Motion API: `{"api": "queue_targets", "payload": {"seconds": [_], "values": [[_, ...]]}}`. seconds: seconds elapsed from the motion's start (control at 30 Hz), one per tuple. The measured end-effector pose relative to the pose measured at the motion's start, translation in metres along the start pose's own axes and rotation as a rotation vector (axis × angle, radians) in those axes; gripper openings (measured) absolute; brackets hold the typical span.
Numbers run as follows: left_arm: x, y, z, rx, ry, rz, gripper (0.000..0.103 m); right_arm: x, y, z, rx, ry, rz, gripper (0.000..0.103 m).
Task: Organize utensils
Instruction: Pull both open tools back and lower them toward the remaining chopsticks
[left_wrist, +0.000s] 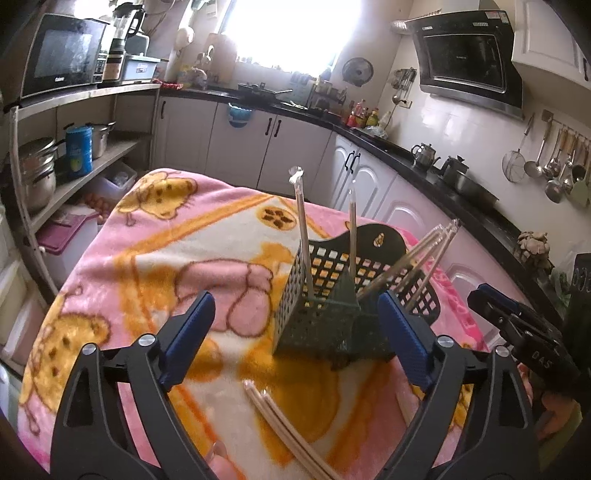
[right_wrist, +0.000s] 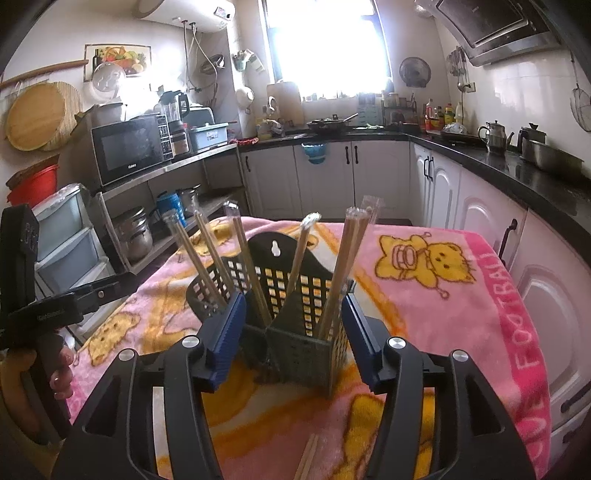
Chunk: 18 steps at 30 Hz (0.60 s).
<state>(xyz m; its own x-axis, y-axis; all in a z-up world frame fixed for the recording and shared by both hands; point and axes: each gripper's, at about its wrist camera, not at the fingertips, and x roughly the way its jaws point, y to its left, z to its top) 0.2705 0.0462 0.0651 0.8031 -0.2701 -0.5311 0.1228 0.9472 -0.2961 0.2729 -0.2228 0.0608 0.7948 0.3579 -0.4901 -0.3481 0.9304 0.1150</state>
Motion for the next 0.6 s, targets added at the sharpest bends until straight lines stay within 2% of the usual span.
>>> {"api": "queue_targets", "payload": {"seconds": [0.6], "values": [[-0.011,-0.002,-0.041,0.001,0.062,-0.019,0.084,-0.016,0.004,-0.035,-0.024,0.072,-0.009,0.053]]}}
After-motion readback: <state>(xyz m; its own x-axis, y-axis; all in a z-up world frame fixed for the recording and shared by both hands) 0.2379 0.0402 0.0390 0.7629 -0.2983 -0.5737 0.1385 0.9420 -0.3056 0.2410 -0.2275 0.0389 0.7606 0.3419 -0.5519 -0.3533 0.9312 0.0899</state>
